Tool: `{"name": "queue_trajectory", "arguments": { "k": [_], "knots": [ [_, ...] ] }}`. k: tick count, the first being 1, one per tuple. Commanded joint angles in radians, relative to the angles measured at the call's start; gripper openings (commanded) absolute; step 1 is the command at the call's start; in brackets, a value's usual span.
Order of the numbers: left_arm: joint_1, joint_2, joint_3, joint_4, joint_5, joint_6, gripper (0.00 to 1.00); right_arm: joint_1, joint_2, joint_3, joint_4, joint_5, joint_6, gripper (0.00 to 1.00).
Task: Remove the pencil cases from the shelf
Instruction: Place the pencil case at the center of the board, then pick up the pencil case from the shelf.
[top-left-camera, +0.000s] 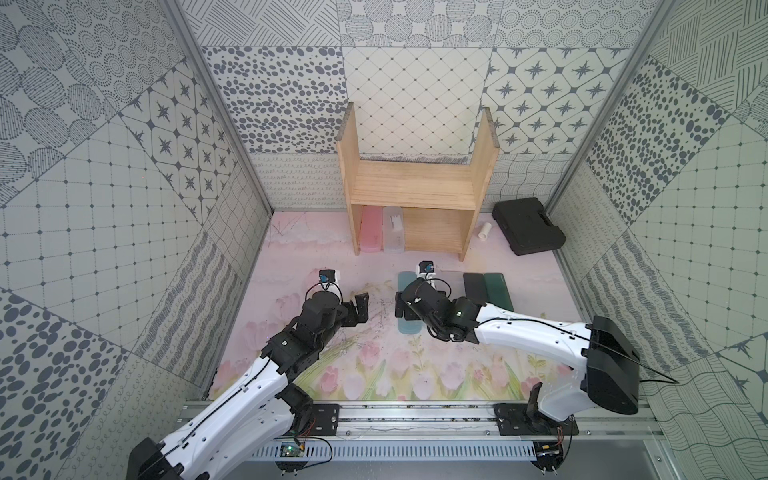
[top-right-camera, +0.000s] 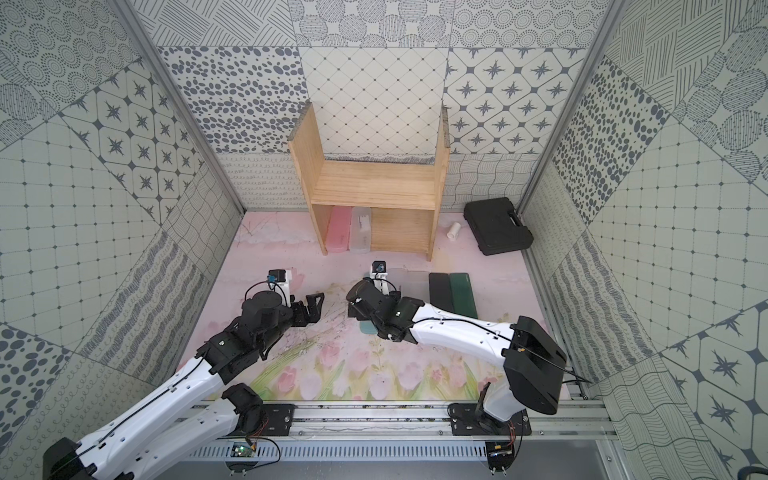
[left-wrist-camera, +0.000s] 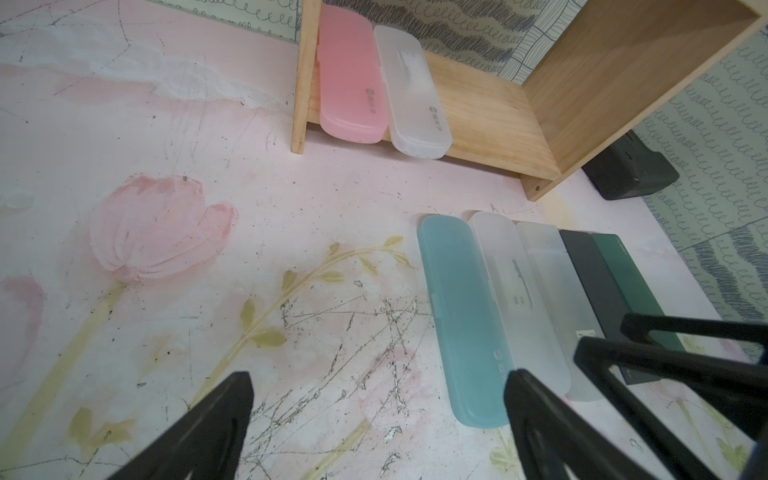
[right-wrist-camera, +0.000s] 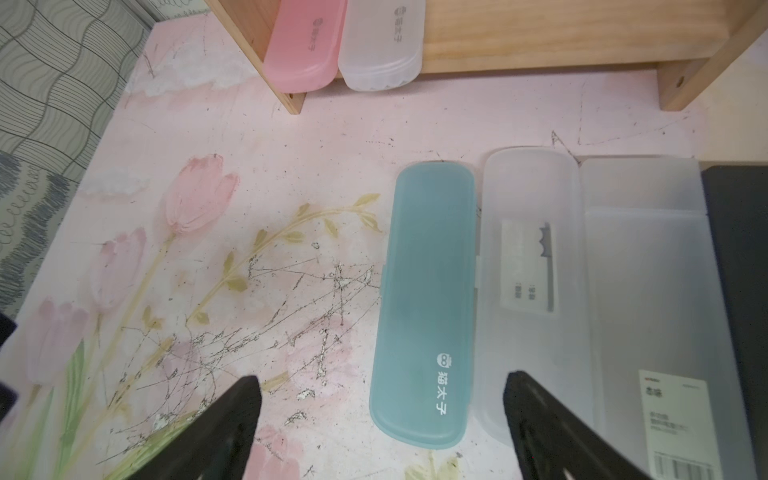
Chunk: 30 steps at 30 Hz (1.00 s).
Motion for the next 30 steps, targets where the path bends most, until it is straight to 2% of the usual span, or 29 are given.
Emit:
{"name": "queue_trajectory", "arguments": {
  "k": [1,3,6,8,13,21,30],
  "knots": [
    [0.005,0.101,0.089,0.000,0.058,0.025,1.00,-0.069,-0.101,-0.083,0.062,-0.125,-0.155,0.96],
    [0.005,0.187,0.154,-0.006,0.077,0.021,1.00,-0.121,-0.188,-0.143,0.084,-0.174,-0.205,0.97],
    [0.002,0.325,0.254,-0.021,0.086,0.004,0.99,-0.180,-0.302,-0.210,0.085,-0.170,-0.274,0.98],
    [0.001,0.412,0.319,-0.022,0.087,0.002,0.99,-0.206,-0.367,-0.247,0.084,-0.140,-0.324,0.98],
    [-0.030,0.643,0.485,-0.026,-0.008,0.034,1.00,-0.218,-0.482,-0.344,0.133,-0.036,-0.453,0.98],
    [-0.061,0.939,0.715,-0.009,-0.122,0.079,1.00,-0.218,-0.529,-0.472,0.270,0.007,-0.530,0.98],
    [-0.053,1.155,0.909,0.004,-0.177,0.115,0.98,-0.220,-0.547,-0.505,0.283,0.054,-0.543,0.98]
  ]
}}
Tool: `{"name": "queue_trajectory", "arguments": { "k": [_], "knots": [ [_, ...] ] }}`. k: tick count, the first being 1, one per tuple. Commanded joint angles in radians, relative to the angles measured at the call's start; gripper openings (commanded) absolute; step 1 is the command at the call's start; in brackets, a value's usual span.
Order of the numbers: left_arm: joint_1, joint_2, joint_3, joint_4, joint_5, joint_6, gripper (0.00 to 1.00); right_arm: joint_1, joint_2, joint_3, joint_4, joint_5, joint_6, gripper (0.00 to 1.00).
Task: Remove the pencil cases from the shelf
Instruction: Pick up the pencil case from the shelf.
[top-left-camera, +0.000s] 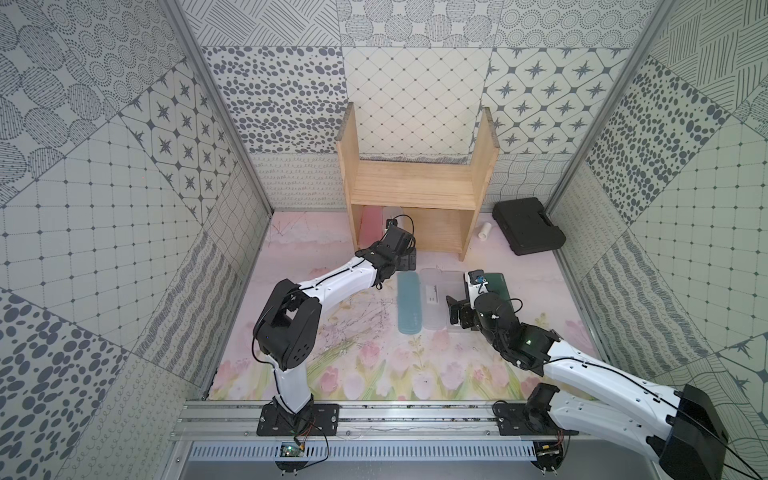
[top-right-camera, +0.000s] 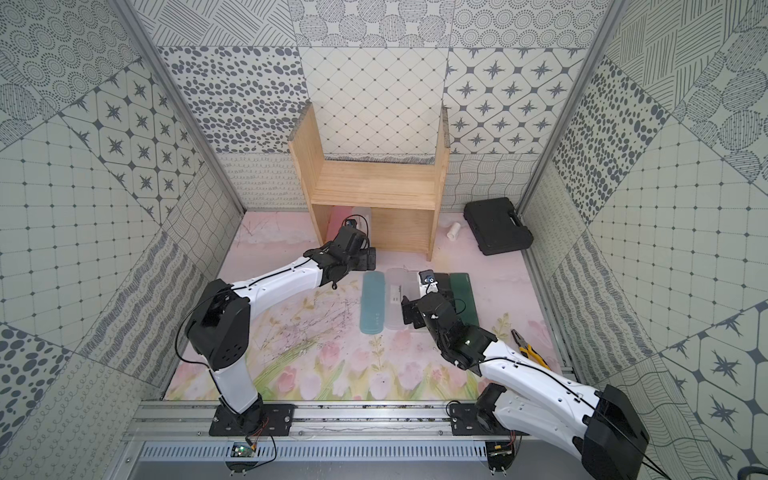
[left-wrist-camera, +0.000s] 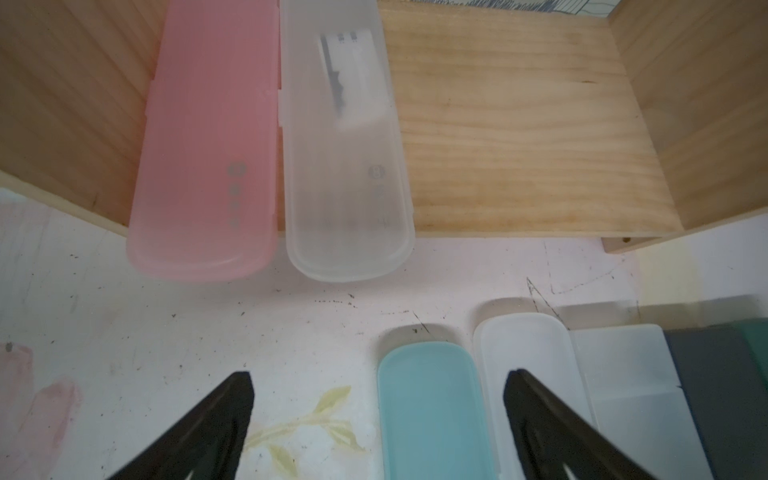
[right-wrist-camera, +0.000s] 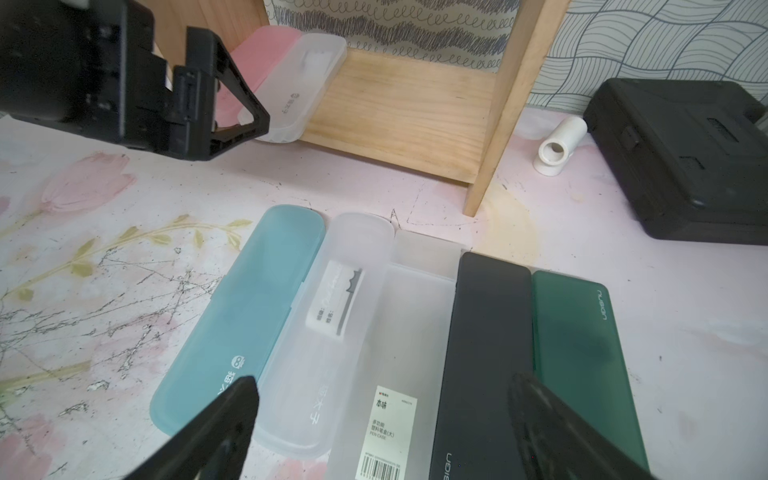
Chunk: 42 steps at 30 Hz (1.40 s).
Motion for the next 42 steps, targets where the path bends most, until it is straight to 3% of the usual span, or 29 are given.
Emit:
{"name": "queue_trajectory", "arguments": {
  "k": [1,16,30,42],
  "knots": [
    [0.003,0.102,0.105,0.022,-0.077,0.052,0.98,-0.004,-0.020,-0.012,0.058,0.028,-0.019,0.98],
    [0.028,0.291,0.330,-0.040,-0.123,0.054,0.97,-0.005,-0.040,-0.021,0.057,0.036,-0.016,0.98],
    [0.049,0.324,0.337,-0.068,-0.178,0.014,0.97,-0.010,-0.036,-0.023,0.057,0.037,-0.013,0.98],
    [0.053,0.326,0.333,-0.063,-0.127,0.014,0.96,-0.011,-0.036,-0.024,0.057,0.039,-0.012,0.98]
  ]
}}
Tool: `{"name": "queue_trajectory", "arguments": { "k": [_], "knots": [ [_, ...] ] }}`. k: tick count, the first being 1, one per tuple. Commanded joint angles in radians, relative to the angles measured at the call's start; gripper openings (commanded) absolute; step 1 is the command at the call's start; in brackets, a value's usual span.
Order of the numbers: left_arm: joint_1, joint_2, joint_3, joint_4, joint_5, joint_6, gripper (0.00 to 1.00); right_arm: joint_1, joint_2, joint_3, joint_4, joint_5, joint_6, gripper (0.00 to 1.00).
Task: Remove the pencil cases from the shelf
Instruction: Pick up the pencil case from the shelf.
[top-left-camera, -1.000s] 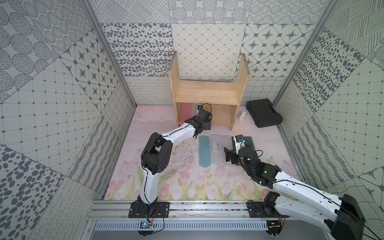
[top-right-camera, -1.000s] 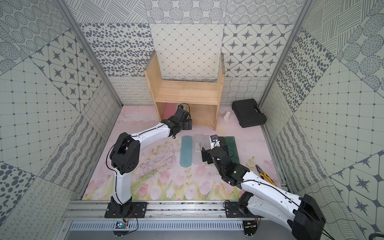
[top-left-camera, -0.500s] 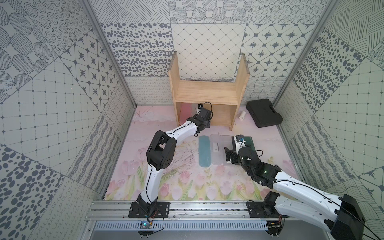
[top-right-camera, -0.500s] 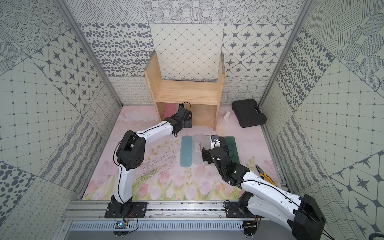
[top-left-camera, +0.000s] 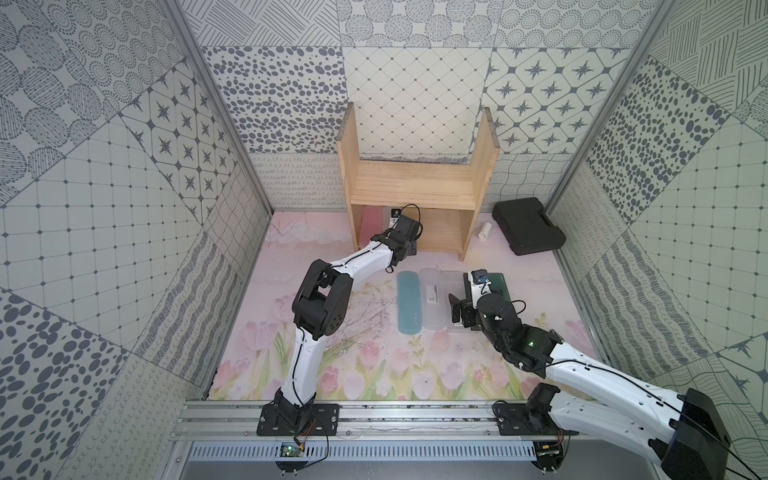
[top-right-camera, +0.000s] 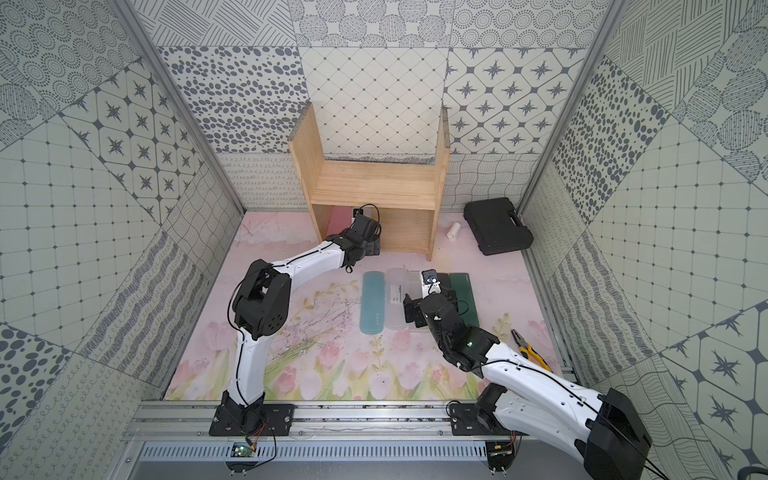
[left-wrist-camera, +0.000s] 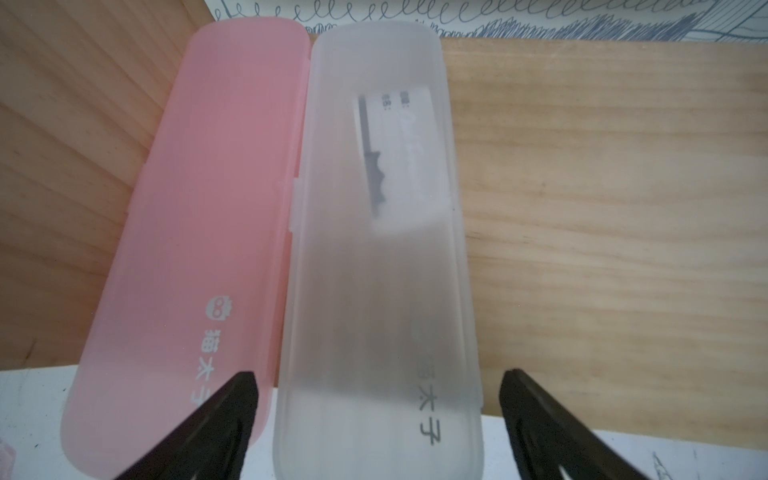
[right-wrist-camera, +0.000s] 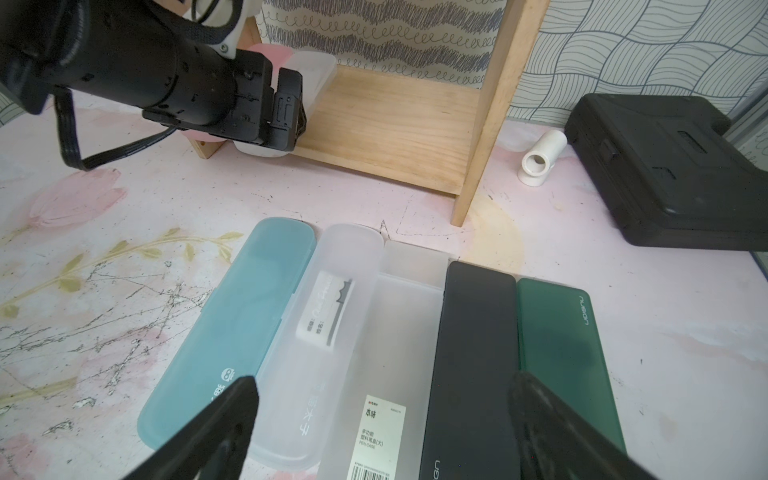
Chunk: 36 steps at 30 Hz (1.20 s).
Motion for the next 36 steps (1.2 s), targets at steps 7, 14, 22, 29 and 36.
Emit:
{"name": "queue_trajectory", "arguments": {
  "k": [7,14,22,29,36],
  "knots": [
    [0.006,0.017,0.023,-0.033,0.033,0.004,0.93,-0.005,-0.013,-0.012,0.040,0.013,-0.001,0.98],
    [0.005,0.027,0.032,-0.036,0.058,0.007,0.93,-0.007,-0.013,-0.013,0.040,0.013,0.001,0.98],
    [0.005,0.060,0.084,-0.063,0.058,0.015,0.92,-0.007,-0.013,-0.014,0.040,0.011,0.002,0.98],
    [0.007,0.084,0.115,-0.074,0.052,0.024,0.89,-0.007,-0.014,-0.013,0.040,0.010,0.003,0.98],
    [0.013,0.094,0.122,-0.077,0.057,0.026,0.82,-0.008,-0.015,-0.014,0.040,0.012,0.002,0.98]
  ]
}}
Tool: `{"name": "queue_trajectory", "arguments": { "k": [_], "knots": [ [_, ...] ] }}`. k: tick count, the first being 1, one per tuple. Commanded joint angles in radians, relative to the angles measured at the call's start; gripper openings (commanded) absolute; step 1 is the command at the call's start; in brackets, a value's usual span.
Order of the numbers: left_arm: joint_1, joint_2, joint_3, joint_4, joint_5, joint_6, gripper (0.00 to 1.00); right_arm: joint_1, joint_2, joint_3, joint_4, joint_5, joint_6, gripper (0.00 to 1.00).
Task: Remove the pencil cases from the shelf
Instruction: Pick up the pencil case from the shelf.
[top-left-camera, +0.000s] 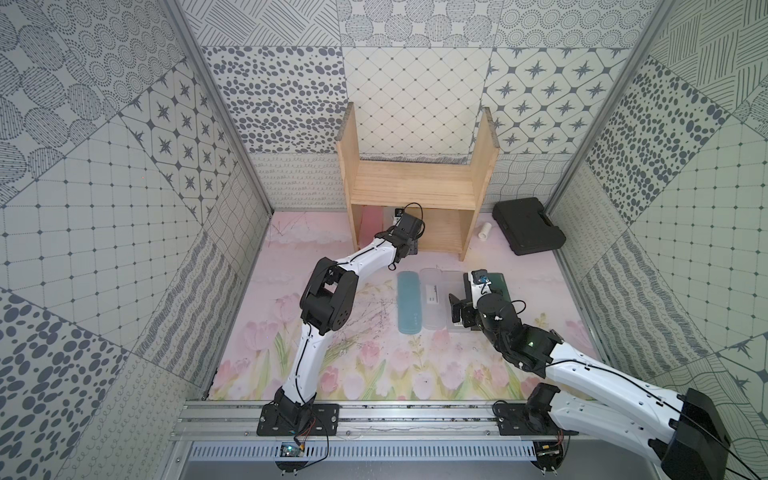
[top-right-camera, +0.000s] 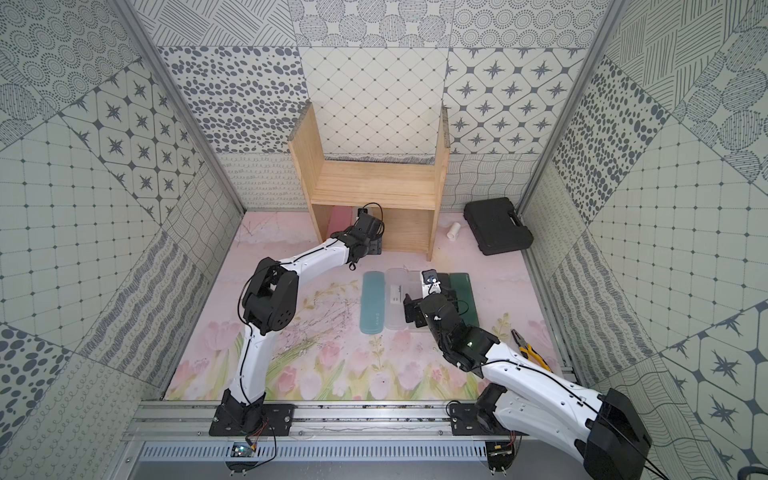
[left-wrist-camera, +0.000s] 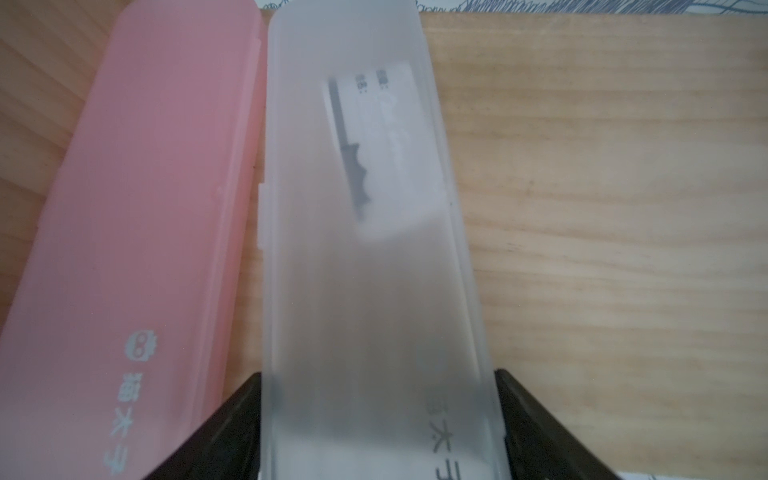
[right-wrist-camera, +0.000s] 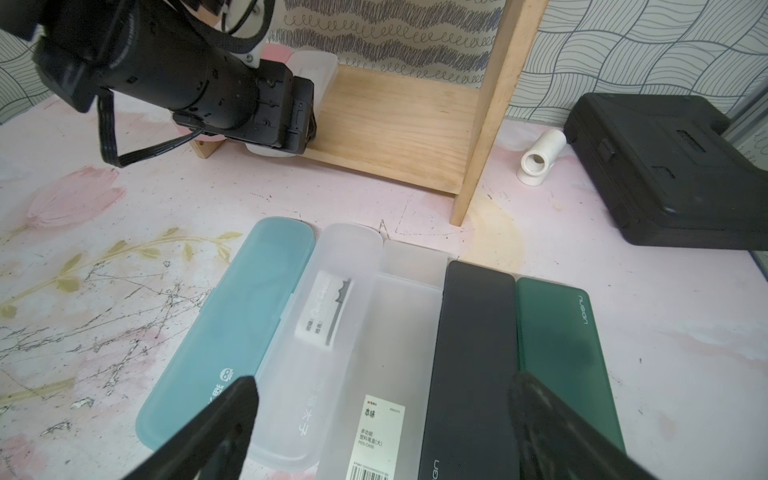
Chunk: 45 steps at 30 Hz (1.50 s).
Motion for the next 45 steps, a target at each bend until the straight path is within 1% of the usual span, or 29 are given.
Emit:
{"name": "queue_trajectory", "arguments": {
  "k": [1,5,8,12,17,23,26,33,36,45],
  "knots": [
    [0.009,0.008,0.013,-0.024,0.012,0.022,0.80,-0.004,-0.015,-0.012,0.040,0.012,0.003,0.98],
    [0.009,0.005,0.008,-0.024,0.021,0.020,0.73,-0.005,-0.018,-0.012,0.040,0.017,0.002,0.98],
    [0.009,-0.003,-0.003,-0.018,0.021,0.016,0.71,-0.004,-0.019,-0.012,0.040,0.019,0.002,0.98],
    [0.010,-0.038,-0.051,0.010,0.021,0.006,0.71,-0.004,-0.017,-0.012,0.041,0.019,0.001,0.98],
    [0.001,-0.119,-0.136,0.055,0.022,0.011,0.70,-0.004,-0.019,-0.012,0.040,0.019,0.001,0.98],
    [-0.043,-0.223,-0.242,0.092,0.015,0.037,0.70,-0.005,-0.018,-0.012,0.041,0.025,0.002,0.98],
    [-0.077,-0.285,-0.320,0.119,0.001,0.037,0.70,-0.005,-0.016,-0.012,0.040,0.030,-0.001,0.98],
    [-0.162,-0.446,-0.520,0.145,-0.032,-0.006,0.70,-0.006,-0.020,-0.012,0.040,0.051,-0.001,0.98],
    [-0.198,-0.528,-0.622,0.152,-0.043,-0.043,0.70,-0.005,-0.021,-0.012,0.040,0.063,-0.001,0.98],
    [-0.323,-0.776,-0.903,0.128,-0.145,-0.166,0.70,-0.006,-0.024,-0.012,0.040,0.084,-0.003,0.98]
  ]
}}
